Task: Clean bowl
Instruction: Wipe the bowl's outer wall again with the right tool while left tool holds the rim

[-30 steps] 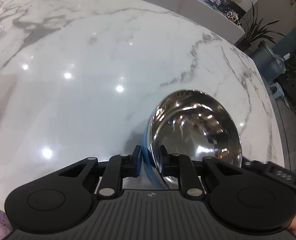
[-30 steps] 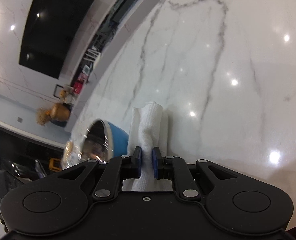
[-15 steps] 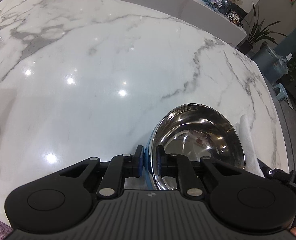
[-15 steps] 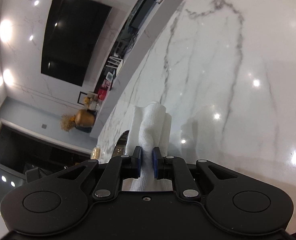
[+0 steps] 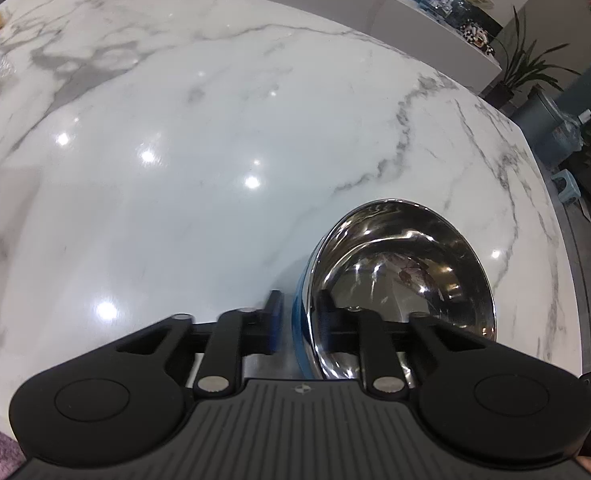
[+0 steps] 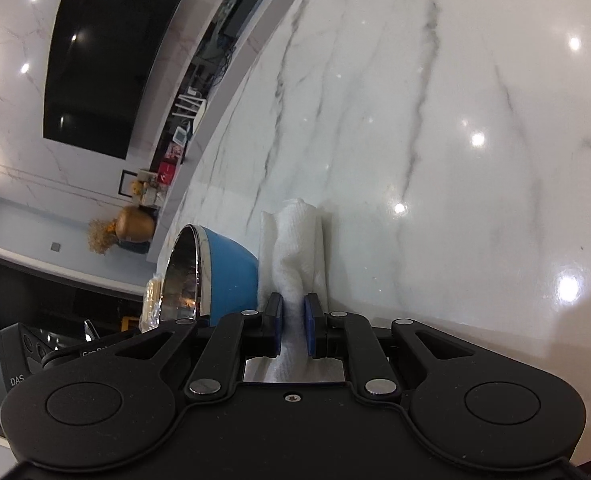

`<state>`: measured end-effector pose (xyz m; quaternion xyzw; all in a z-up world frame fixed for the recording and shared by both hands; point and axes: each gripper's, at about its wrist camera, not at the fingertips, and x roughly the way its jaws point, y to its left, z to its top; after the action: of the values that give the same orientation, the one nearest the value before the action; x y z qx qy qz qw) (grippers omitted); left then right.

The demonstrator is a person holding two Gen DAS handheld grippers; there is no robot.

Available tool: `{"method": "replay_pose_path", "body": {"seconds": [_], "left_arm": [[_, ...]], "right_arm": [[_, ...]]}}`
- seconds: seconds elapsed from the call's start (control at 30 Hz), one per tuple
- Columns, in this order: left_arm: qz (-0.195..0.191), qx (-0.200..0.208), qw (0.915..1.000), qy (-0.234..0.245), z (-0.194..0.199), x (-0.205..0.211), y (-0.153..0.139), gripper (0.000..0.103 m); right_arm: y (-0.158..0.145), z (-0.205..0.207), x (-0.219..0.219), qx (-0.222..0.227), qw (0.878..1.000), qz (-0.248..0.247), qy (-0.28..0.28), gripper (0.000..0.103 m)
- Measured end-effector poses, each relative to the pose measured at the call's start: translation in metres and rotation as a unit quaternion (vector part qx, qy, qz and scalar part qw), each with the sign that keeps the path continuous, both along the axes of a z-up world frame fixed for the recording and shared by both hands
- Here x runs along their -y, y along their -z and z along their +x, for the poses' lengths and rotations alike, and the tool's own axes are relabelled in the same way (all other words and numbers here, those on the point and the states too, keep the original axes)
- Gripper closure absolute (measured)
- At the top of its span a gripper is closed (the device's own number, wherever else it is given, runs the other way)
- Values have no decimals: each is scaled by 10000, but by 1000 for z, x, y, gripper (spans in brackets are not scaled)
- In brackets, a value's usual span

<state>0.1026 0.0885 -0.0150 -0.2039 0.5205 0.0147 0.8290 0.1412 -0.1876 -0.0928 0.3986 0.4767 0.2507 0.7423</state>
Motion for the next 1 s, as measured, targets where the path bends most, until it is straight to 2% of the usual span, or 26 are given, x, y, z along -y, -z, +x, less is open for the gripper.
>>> {"method": "replay_pose_path", "body": {"seconds": [0.23,0.27,0.33,0.63,0.83,1.0], "left_arm": [[-93,-99,9998,130,-13,3,0,67],[-96,-109,9998,169,-14,4,-1,68],[-120,-107,9995,267,-15,5,-1,79],[10,0,9995,316,-6,2,-4,90],[49,23,9996,283,4,2,-4,91],[111,26,9995,297,6,5,-4,91]], "right_arm": [[-1,-5,2,-12,10000,-64,1,92],[-2,-5,3,-15,10000,-77,2,92],[-3,-6,3,-15,9999,-116,3,92],[-27,-7,28,296,9993,103,219,92],[-42,-5,35,573,9979,293,72,92],[-38,-9,25,531,9982,253,-84,92]]}}
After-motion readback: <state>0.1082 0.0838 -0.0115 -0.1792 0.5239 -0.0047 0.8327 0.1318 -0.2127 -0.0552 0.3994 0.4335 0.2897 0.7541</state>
